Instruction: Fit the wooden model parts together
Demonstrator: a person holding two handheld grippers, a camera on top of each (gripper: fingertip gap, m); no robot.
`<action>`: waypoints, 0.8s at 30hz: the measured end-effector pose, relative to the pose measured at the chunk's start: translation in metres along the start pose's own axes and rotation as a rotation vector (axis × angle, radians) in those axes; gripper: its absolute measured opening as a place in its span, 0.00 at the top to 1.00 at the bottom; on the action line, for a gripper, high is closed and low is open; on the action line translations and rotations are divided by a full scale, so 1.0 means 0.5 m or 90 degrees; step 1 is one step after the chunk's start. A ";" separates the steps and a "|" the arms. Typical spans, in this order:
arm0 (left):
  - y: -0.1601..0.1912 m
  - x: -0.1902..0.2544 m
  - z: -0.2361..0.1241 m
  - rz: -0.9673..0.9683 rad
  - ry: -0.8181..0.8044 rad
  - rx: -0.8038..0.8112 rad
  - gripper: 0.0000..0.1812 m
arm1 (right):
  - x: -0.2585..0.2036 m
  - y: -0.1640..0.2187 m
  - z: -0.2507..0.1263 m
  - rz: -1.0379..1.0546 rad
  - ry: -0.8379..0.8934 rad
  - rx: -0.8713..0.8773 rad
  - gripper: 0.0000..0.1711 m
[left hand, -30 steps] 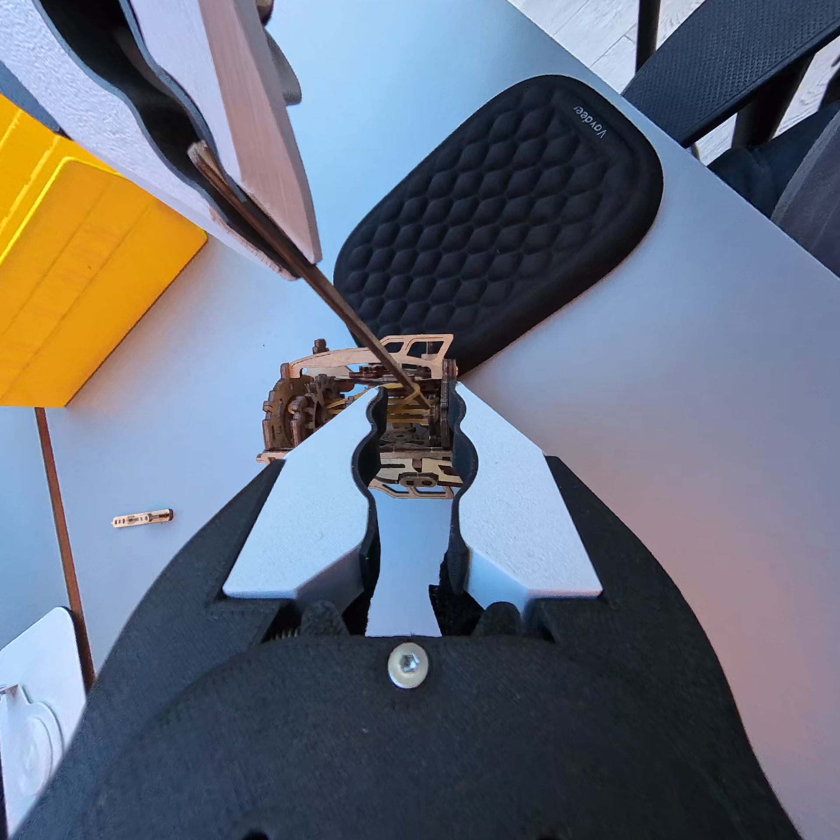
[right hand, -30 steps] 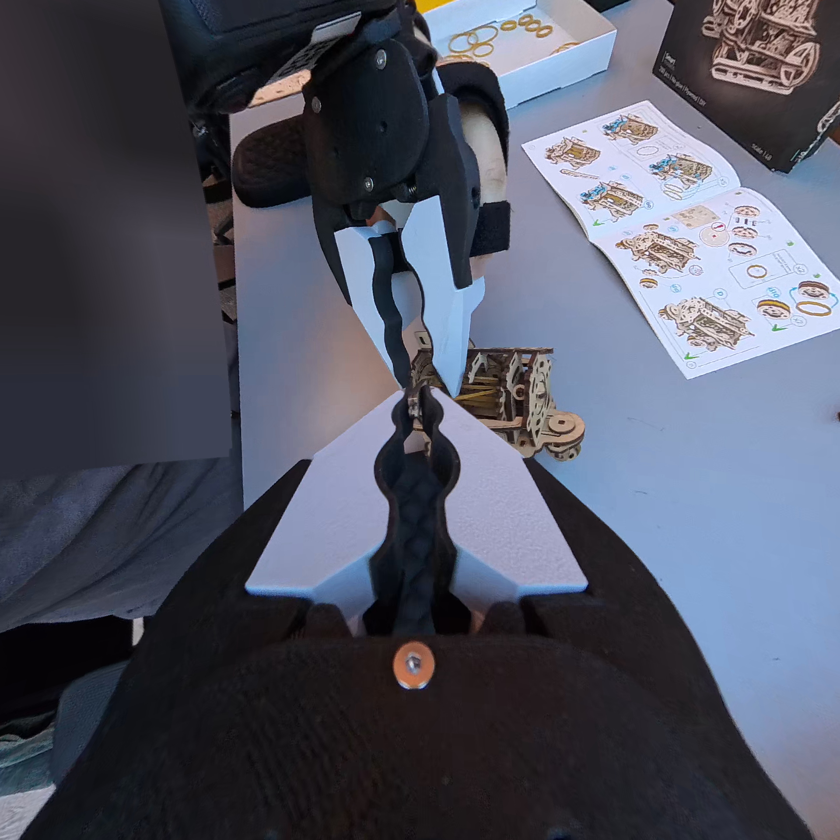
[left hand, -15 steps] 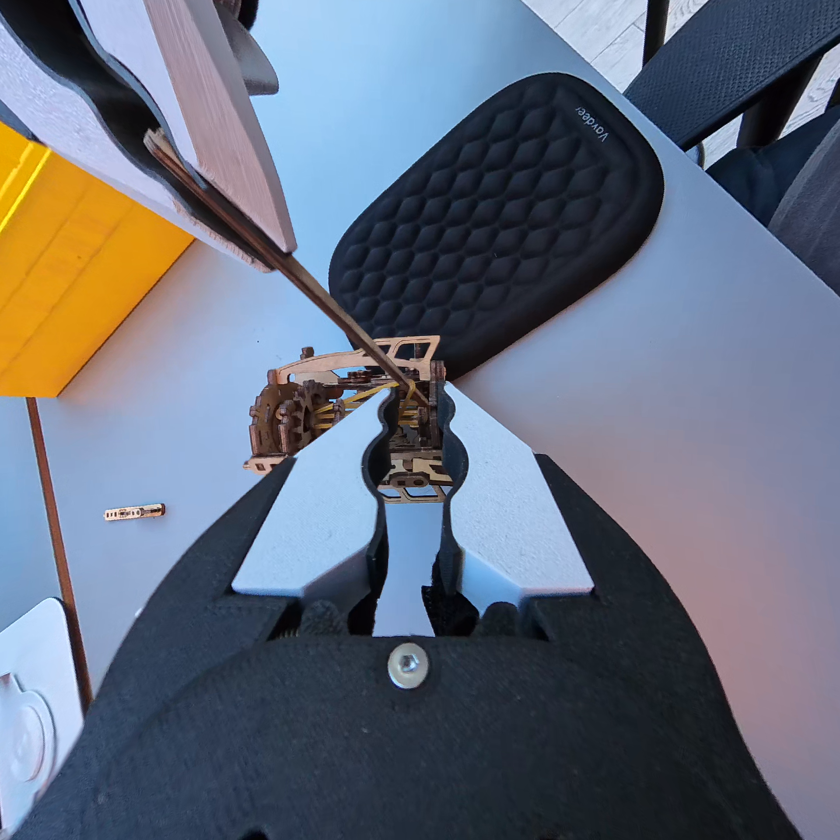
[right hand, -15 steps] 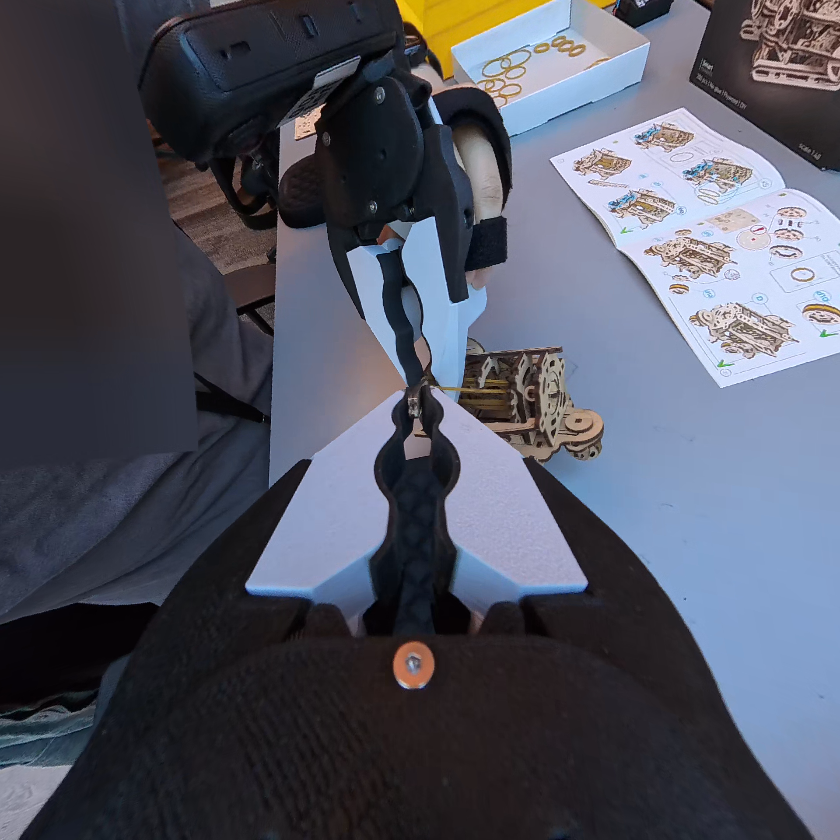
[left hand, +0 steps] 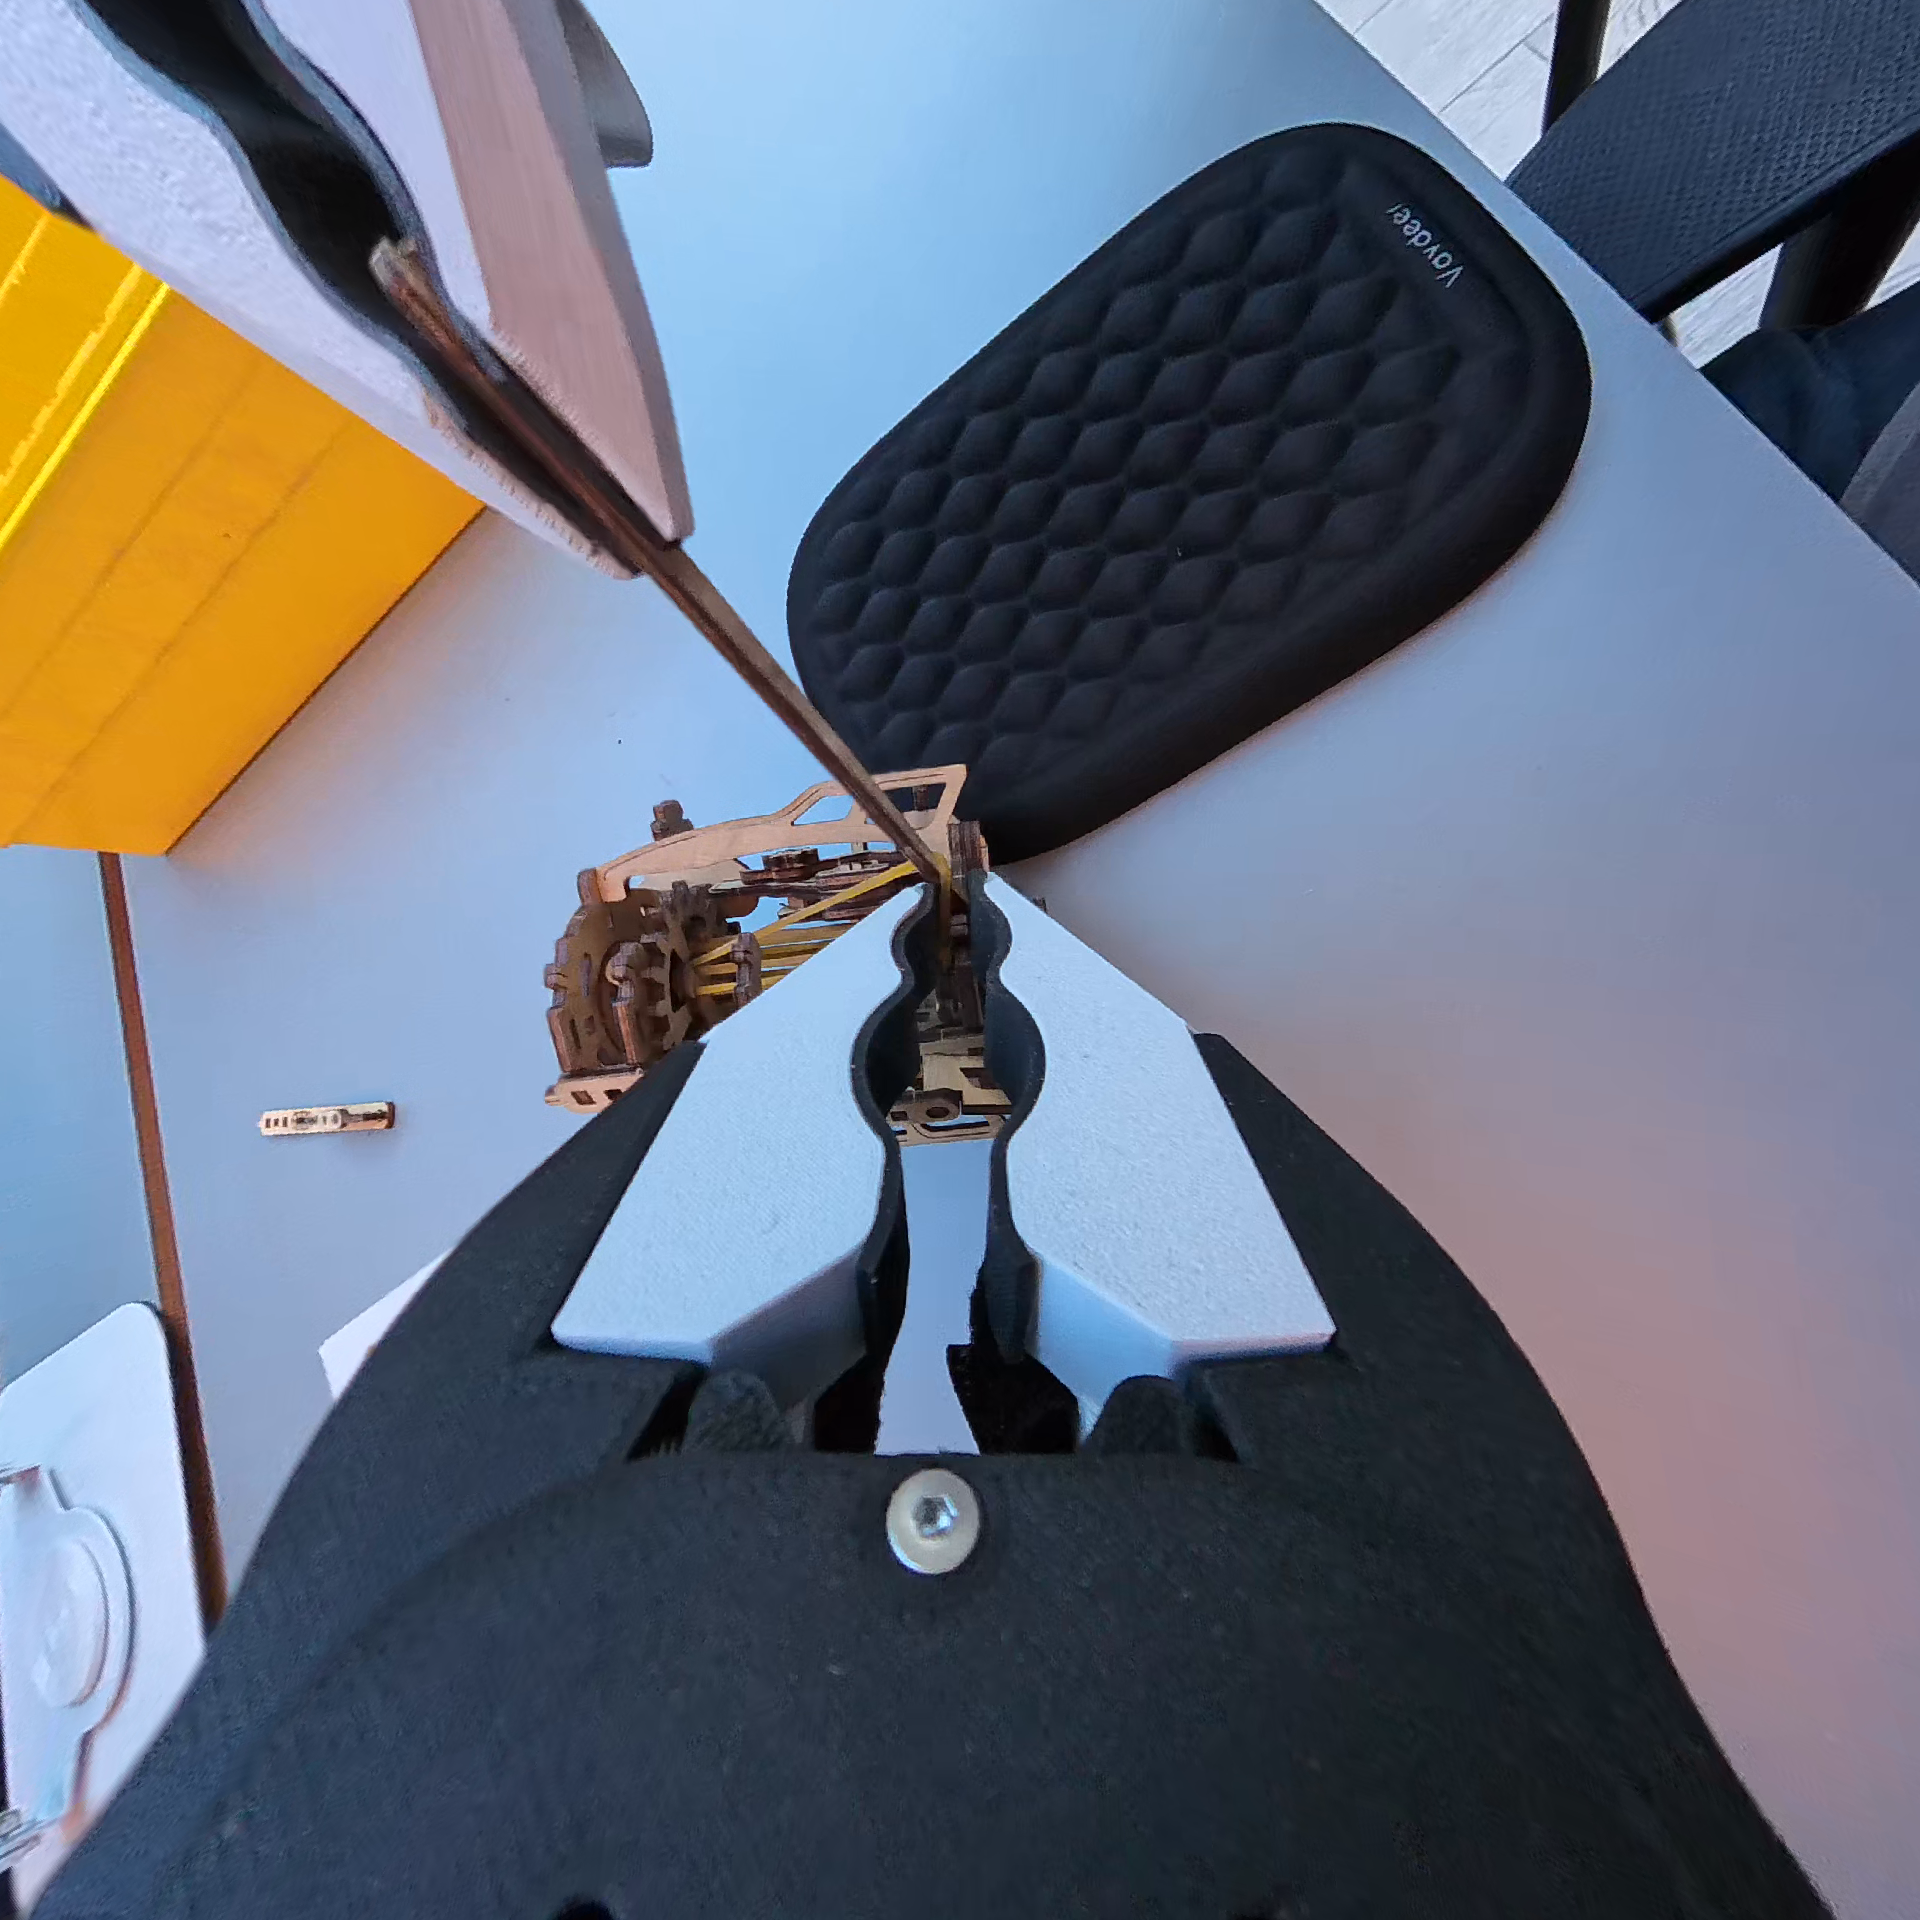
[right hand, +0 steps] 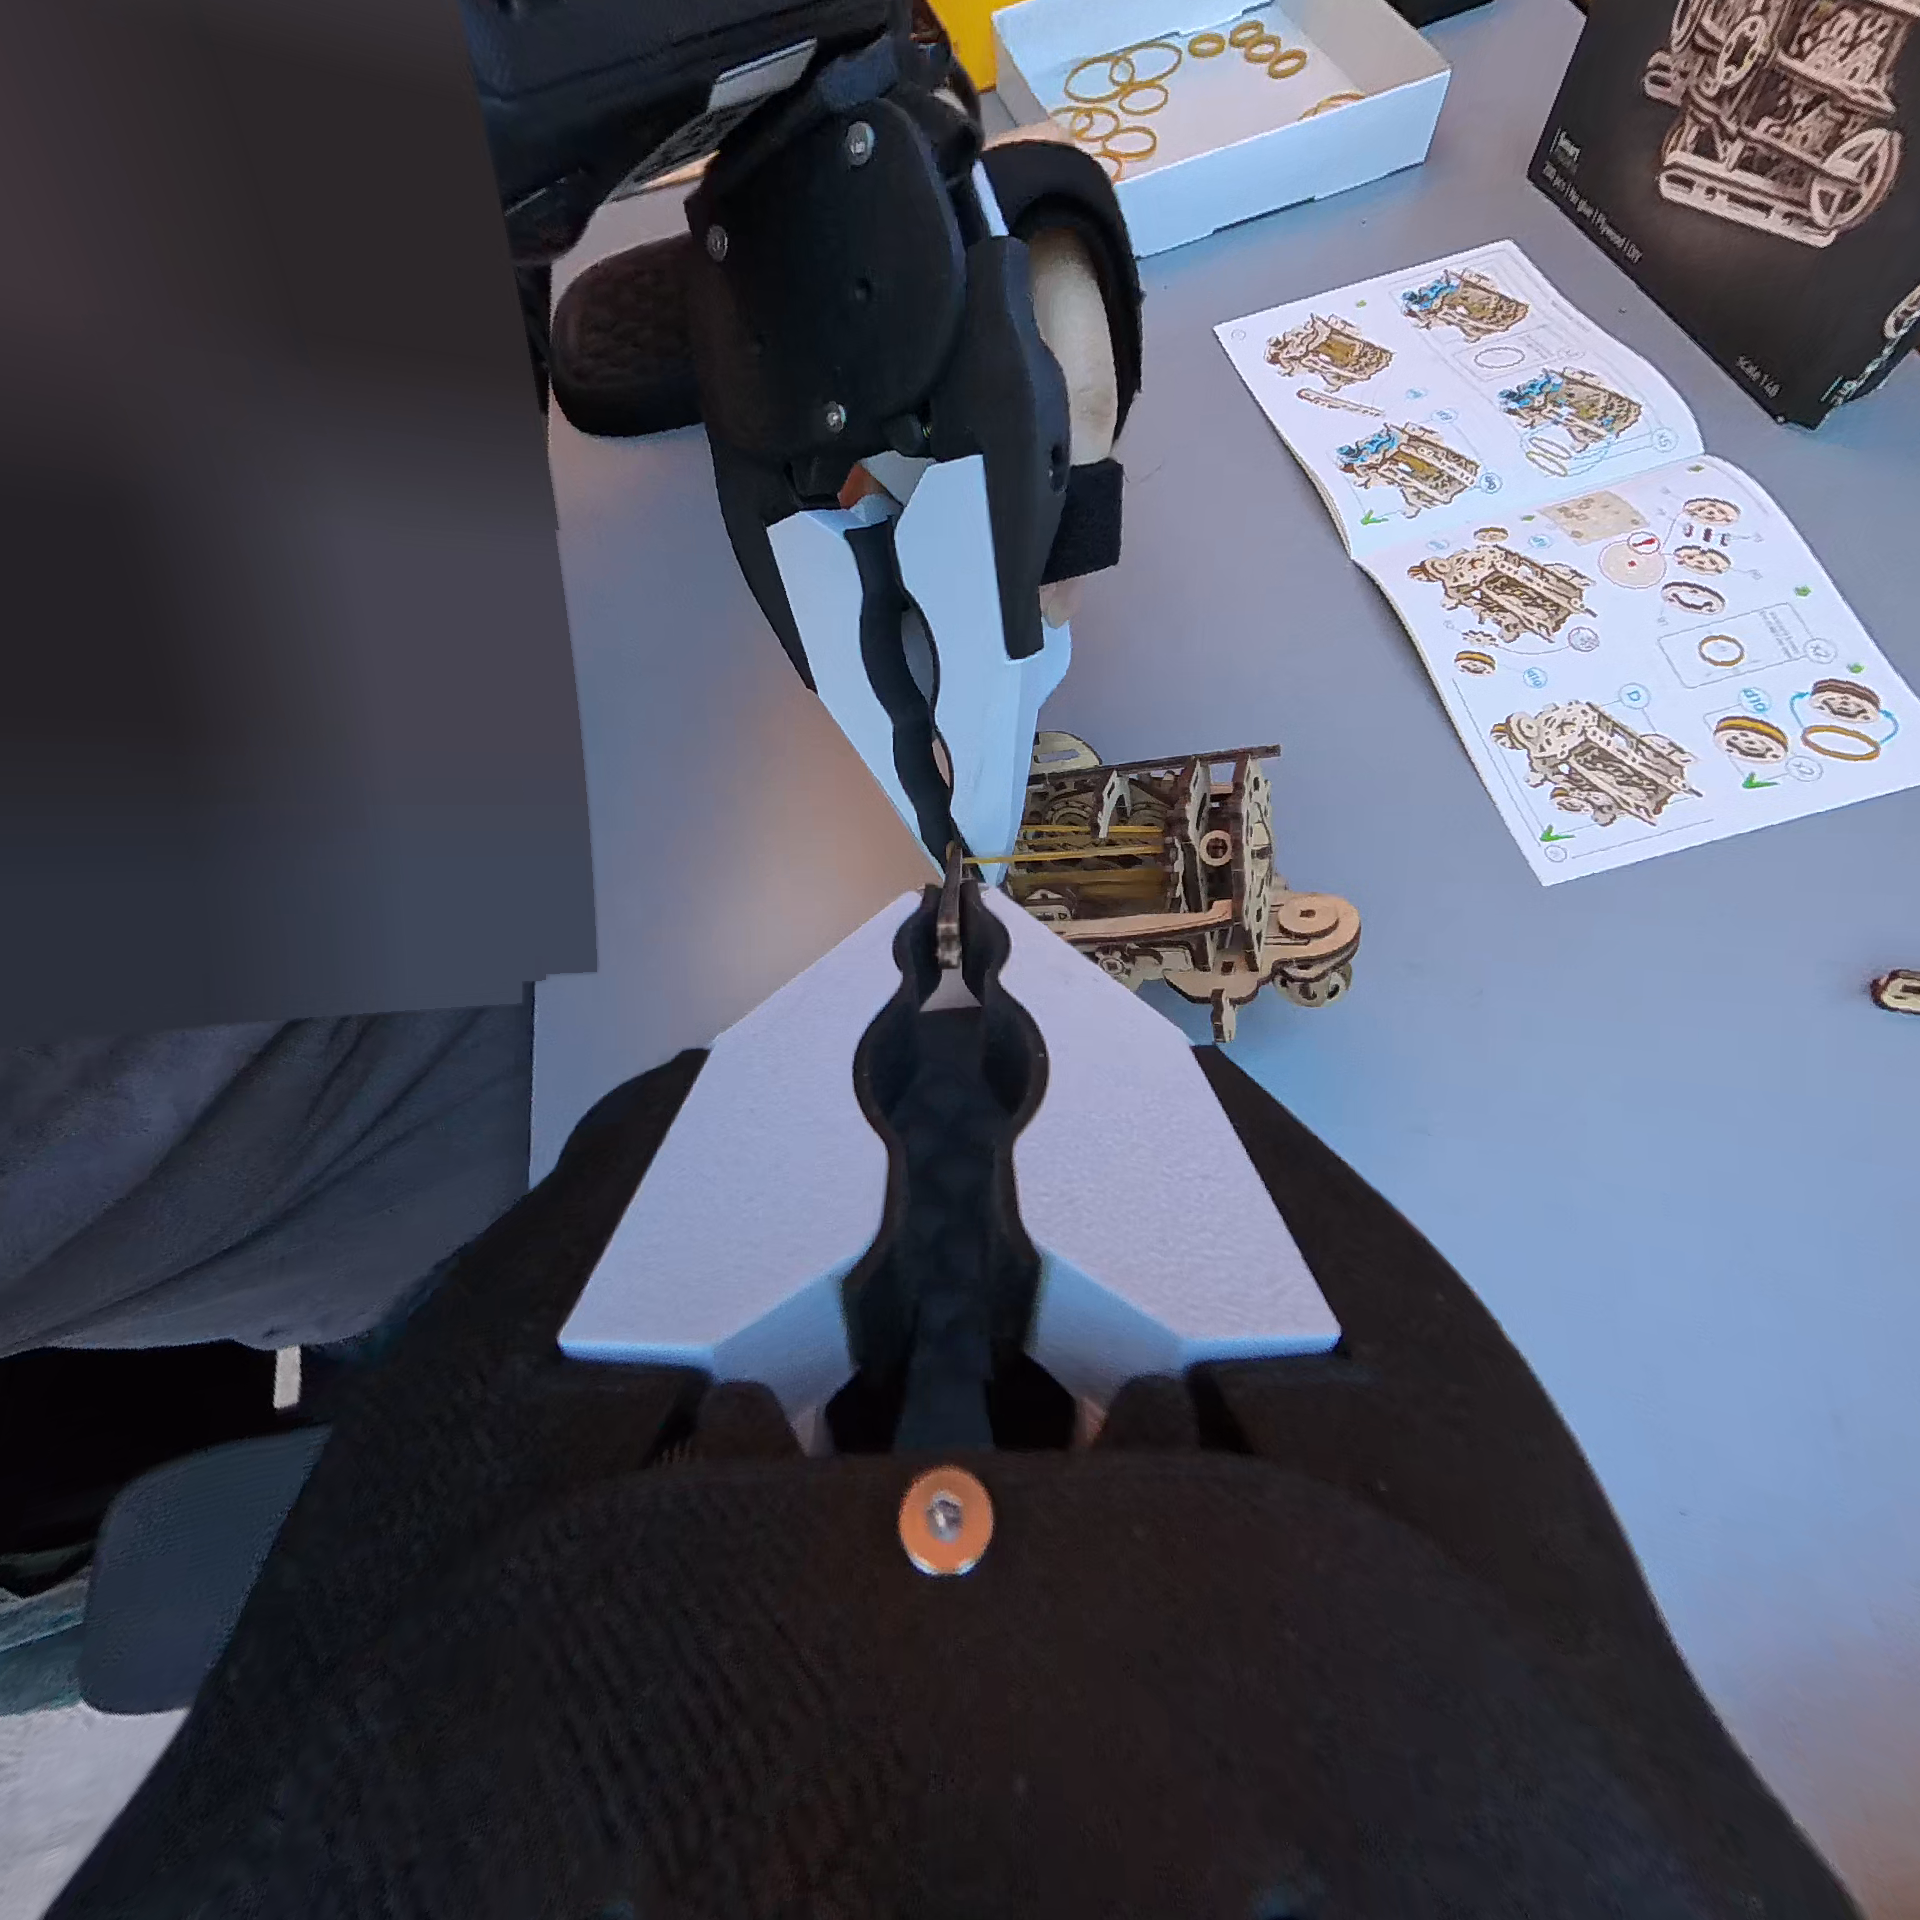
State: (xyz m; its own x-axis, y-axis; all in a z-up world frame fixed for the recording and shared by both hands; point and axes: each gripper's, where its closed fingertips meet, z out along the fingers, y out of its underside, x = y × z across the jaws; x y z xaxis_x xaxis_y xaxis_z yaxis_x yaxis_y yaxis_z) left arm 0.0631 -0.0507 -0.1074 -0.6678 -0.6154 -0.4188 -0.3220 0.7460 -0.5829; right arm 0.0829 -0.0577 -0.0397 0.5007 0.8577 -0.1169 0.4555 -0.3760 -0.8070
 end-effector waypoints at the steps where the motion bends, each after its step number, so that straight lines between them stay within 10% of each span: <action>1: 0.001 0.000 0.000 -0.008 0.002 0.003 0.98 | -0.001 0.000 0.001 -0.012 0.002 -0.005 0.99; 24: 0.021 -0.014 -0.006 -0.051 0.001 0.013 0.99 | 0.061 0.053 -0.043 0.060 0.085 -0.069 0.99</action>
State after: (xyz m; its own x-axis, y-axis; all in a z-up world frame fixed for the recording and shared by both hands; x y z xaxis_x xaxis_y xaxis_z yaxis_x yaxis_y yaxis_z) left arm 0.0623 -0.0379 -0.1083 -0.6417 -0.6721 -0.3696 -0.3601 0.6894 -0.6285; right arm 0.1262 -0.0492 -0.0520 0.6348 0.7654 -0.1058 0.4748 -0.4944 -0.7282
